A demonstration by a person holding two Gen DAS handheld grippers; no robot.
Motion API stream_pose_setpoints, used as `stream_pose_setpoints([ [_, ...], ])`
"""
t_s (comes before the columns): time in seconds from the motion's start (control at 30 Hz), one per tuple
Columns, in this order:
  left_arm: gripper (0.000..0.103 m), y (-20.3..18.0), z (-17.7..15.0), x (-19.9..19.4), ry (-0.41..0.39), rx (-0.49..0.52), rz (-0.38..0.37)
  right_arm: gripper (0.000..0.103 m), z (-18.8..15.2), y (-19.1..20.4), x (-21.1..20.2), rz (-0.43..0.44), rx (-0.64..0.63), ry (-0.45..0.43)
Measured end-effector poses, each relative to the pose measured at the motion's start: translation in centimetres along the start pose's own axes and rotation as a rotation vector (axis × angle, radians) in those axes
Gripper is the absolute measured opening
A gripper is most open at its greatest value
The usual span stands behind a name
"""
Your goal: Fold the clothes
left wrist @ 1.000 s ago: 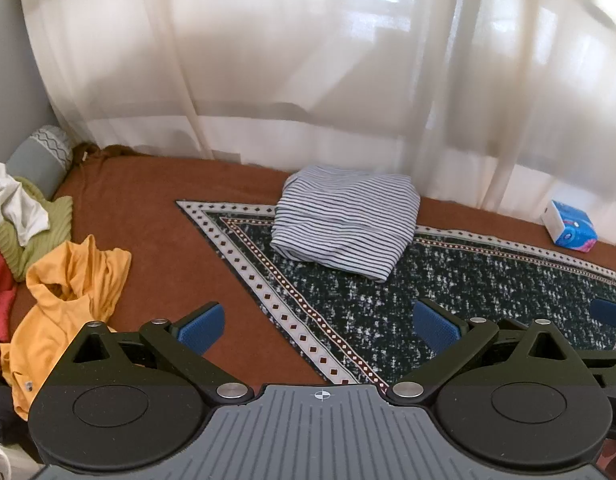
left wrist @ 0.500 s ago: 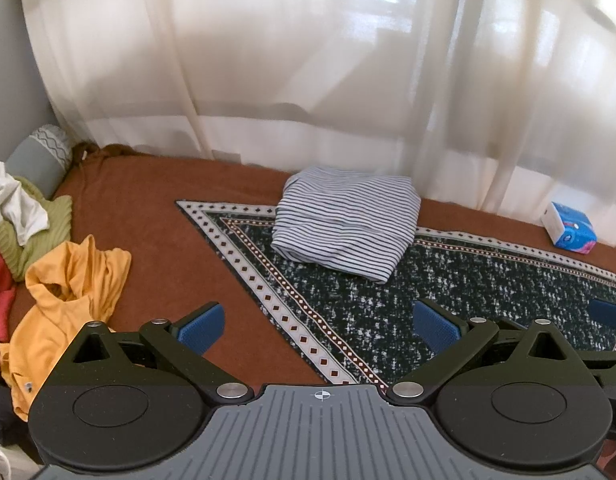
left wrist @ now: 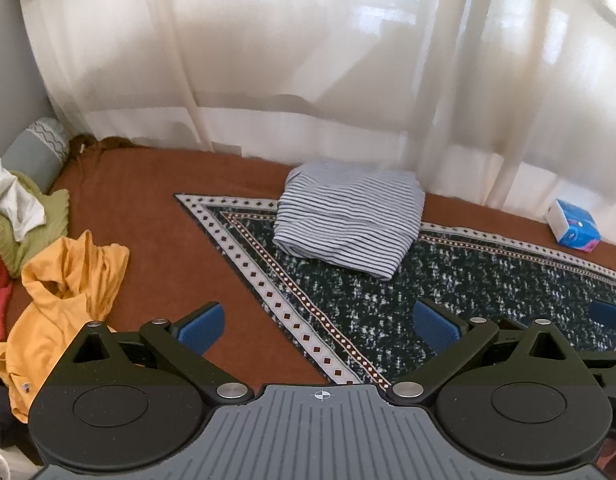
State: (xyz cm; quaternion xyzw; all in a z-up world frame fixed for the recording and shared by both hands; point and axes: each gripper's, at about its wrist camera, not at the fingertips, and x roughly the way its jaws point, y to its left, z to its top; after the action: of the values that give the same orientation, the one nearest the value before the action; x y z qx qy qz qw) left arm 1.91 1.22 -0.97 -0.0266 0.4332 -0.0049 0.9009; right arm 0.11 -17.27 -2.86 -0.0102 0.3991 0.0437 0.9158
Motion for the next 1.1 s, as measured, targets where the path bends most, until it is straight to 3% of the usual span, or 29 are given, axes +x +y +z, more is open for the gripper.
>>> stream_pose_setpoints([
  [0.2,0.103,0.7,1.5,1.7,0.019,-0.007,-0.007,0.103,1.3,0.3,1.5,0.0,-0.017,0.014],
  [0.53,0.103,3.7,7.4,7.4,-0.015,-0.037,0.009,0.103,8.0,1.7,7.1,-0.001,-0.125,-0.007],
  [0.63,0.103,4.3,8.4,11.0,-0.019,-0.037,0.018,0.103,9.6,1.9,11.0,-0.018,-0.15,0.002],
  [0.77,0.103,4.3,9.0,18.6,0.096,-0.002,0.01,0.103,10.3,1.6,16.9,0.006,-0.143,0.064],
  [0.97,0.102,4.3,8.5,27.2,0.193,-0.001,0.014,0.103,9.3,0.5,25.4,0.041,-0.041,0.165],
  [1.1,0.097,4.9,8.0,30.7,0.231,-0.045,0.01,0.101,8.1,-0.2,29.6,0.053,0.011,0.198],
])
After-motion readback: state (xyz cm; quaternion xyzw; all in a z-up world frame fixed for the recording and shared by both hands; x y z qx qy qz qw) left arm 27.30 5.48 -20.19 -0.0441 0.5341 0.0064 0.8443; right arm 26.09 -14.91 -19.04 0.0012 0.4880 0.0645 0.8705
